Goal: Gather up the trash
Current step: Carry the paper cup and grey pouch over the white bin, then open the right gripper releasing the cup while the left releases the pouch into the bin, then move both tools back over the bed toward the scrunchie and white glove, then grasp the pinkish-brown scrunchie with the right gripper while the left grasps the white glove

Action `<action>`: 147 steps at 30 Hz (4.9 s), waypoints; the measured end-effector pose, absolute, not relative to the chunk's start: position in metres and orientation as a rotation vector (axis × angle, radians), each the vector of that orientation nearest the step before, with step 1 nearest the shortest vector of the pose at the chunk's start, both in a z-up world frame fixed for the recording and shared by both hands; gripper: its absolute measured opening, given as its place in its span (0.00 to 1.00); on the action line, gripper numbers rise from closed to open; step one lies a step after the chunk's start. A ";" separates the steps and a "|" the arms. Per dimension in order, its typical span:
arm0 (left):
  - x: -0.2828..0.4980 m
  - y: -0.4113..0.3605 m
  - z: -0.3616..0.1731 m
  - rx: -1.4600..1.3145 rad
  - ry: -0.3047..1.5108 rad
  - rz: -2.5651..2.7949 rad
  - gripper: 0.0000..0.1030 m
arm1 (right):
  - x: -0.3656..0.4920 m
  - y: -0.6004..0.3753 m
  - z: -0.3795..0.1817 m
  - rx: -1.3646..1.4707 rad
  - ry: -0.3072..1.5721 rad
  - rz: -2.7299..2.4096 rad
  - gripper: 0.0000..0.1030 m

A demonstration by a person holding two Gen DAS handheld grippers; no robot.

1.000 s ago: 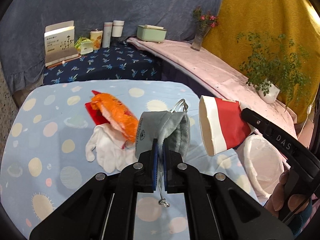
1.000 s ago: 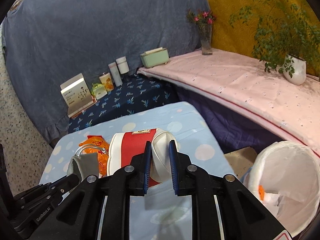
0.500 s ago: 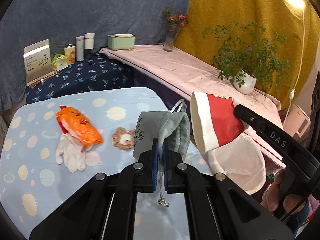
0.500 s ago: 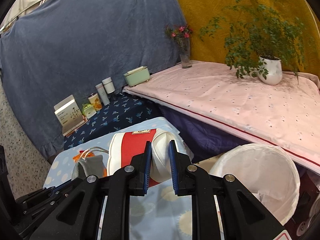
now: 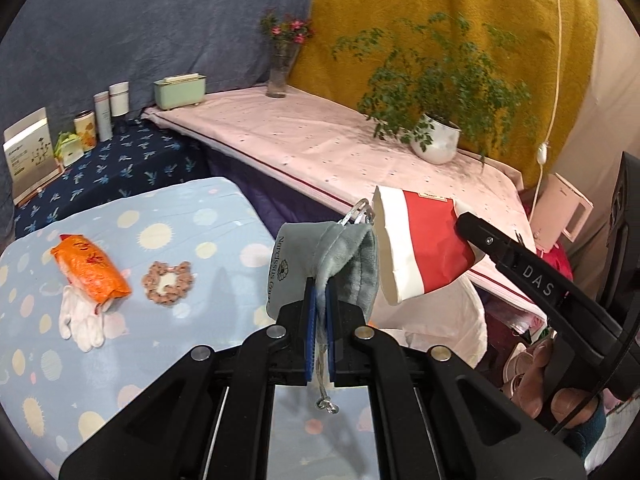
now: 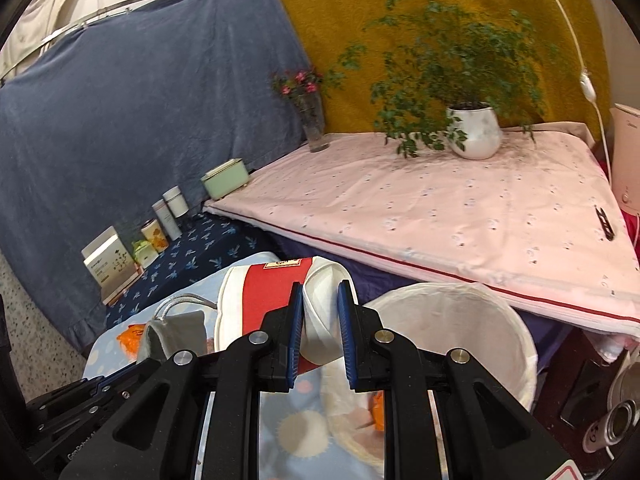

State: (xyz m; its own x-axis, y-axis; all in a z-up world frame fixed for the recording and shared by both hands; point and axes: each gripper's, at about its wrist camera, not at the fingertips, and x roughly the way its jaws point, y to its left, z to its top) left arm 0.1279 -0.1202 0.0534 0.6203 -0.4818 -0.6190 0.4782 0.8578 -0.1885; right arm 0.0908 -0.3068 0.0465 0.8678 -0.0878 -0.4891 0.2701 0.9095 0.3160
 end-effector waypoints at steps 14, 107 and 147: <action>0.120 -0.194 0.042 0.058 0.738 -0.675 0.04 | 0.062 -0.365 0.022 0.436 0.507 -0.295 0.16; 0.231 0.133 -0.061 -0.230 0.872 -0.084 0.55 | 0.226 -0.089 -0.033 0.169 0.785 0.044 0.35; 0.269 0.140 -0.110 -0.144 0.875 -0.034 0.15 | 0.292 -0.079 -0.111 0.114 0.902 0.005 0.15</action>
State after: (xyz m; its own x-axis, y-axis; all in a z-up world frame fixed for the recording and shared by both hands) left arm 0.2692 0.1400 -0.1097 0.6414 -0.0883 -0.7621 -0.0292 0.9898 -0.1393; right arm 0.2921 -0.0792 -0.1114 0.6205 0.0528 -0.7825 0.0436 0.9939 0.1016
